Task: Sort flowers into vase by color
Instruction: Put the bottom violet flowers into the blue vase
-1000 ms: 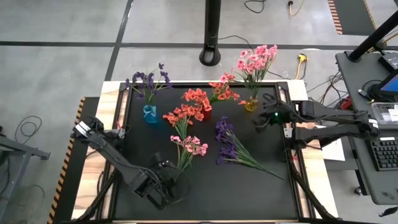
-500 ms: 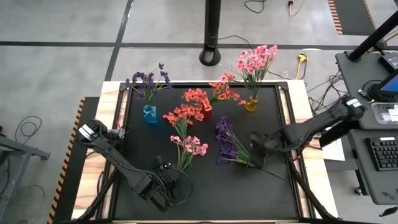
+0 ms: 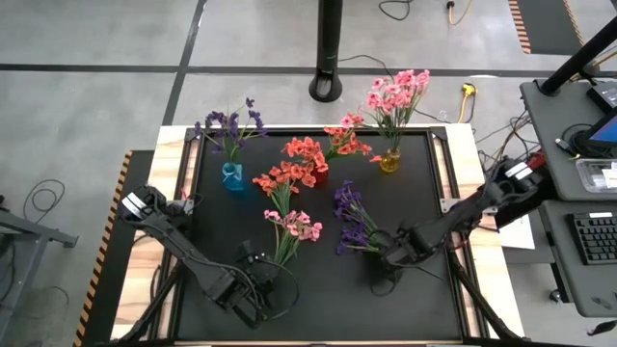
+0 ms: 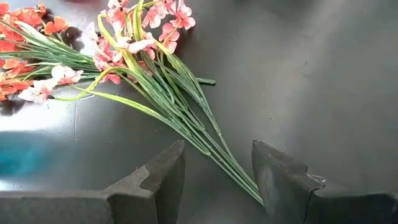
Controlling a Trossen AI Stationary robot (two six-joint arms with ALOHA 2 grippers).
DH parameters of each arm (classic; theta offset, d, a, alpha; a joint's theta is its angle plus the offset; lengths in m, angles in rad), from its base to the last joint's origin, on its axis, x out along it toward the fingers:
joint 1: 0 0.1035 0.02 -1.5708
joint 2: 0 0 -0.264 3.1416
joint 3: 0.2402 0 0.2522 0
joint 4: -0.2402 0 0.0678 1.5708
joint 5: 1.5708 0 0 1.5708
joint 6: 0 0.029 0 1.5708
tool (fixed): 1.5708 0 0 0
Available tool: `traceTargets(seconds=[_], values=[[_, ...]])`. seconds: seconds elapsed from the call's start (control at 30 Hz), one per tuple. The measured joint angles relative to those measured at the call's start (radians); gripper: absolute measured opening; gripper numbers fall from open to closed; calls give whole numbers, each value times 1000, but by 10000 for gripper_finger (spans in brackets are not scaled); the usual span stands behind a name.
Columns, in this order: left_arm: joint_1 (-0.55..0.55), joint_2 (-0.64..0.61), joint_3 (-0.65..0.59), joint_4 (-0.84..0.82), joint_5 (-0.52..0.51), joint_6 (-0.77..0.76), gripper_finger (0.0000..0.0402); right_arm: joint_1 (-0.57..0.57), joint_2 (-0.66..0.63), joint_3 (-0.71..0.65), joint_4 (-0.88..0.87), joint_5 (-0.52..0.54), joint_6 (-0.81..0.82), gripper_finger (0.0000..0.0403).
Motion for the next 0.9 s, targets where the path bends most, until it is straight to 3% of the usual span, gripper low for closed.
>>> traceTargets(seconds=[0.17,0.6,0.9], values=[[0,0,0,-1,-1,12,167,0,55,29,-3,0,0,210],[2,0,0,-1,-46,48,167,0,44,57,-10,27,0,19],[2,0,0,13,-53,57,167,17,-62,56,-51,24,11,14]])
